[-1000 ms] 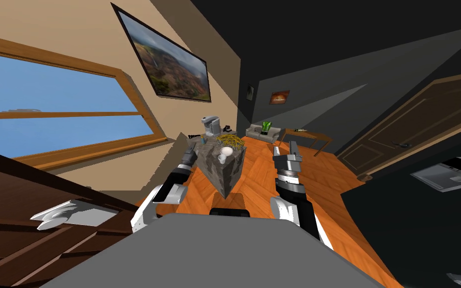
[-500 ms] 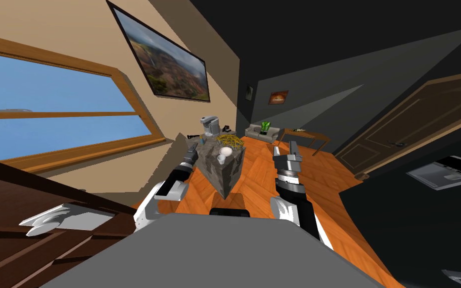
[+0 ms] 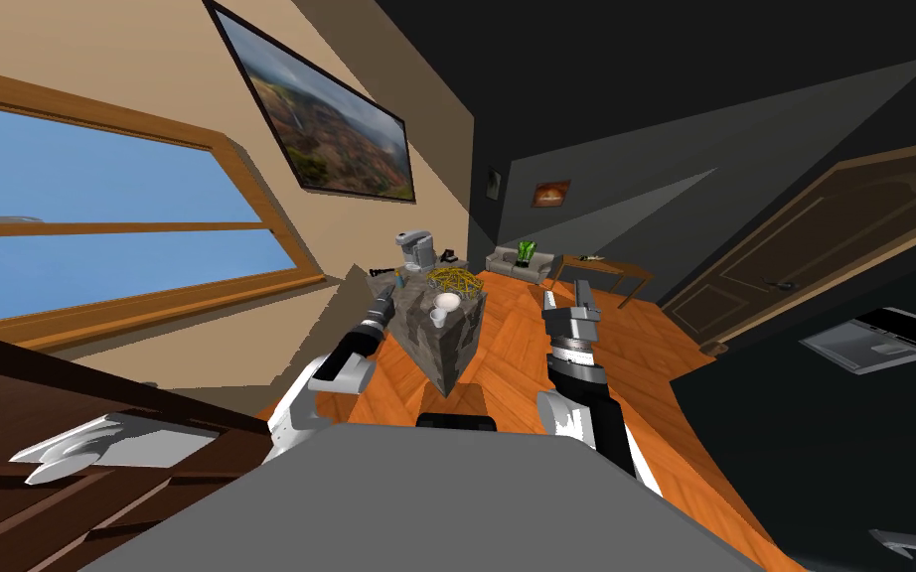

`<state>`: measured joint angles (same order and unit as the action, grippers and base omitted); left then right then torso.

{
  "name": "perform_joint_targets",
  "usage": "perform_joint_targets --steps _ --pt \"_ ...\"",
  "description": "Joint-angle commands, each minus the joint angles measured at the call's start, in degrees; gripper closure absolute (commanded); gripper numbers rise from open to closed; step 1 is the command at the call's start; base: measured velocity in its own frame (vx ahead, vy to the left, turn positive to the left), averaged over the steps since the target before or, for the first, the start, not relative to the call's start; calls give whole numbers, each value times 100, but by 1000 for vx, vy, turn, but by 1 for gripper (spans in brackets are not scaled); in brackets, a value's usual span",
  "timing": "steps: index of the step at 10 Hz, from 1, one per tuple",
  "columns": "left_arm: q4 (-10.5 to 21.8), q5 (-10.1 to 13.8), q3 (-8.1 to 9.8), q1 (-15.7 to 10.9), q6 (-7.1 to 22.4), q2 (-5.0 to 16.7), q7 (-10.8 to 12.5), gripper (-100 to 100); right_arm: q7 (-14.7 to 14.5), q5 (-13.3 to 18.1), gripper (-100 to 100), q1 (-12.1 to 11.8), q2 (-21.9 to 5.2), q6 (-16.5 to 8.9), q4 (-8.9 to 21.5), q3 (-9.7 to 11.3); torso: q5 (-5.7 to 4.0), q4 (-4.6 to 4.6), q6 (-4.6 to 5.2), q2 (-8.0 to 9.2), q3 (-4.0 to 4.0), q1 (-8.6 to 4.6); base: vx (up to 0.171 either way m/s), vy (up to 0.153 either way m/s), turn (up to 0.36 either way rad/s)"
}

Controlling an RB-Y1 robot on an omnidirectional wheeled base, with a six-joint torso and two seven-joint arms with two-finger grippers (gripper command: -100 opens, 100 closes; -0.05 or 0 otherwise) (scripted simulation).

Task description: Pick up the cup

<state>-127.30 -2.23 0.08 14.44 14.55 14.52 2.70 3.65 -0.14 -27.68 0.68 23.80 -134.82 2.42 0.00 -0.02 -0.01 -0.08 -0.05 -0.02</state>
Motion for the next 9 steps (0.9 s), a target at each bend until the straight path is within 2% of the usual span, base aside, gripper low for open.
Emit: perform_joint_targets --steps 1,2,3,4,7,9 --pt "16 -26 -23 -14 195 -32 -14 -100 0 0 0 0 0 0 0 0 0 0 0 0 0 0 7 -1 4" --pt "12 -45 -39 -121 415 -18 -6 -100 0 0 0 0 0 0 0 0 0 1 0 4 2 0 13 -4 -34" --pt "12 -45 -39 -121 560 -18 -6 -100 0 0 0 0 0 0 0 0 0 1 1 3 2 -1 14 -5 -23" --pt "12 -45 -39 -121 598 -18 -6 -100 0 0 0 0 0 0 0 0 0 1 0 3 2 -1 7 -2 3" --pt "6 -84 -72 -336 1167 -3 10 -100 0 0 0 0 0 0 0 0 0 1 -1 3 2 1 16 -4 -31" --pt "6 -84 -72 -336 1416 -3 10 -100 0 0 0 0 0 0 0 0 0 0 -1 1 1 -1 15 -3 -8"
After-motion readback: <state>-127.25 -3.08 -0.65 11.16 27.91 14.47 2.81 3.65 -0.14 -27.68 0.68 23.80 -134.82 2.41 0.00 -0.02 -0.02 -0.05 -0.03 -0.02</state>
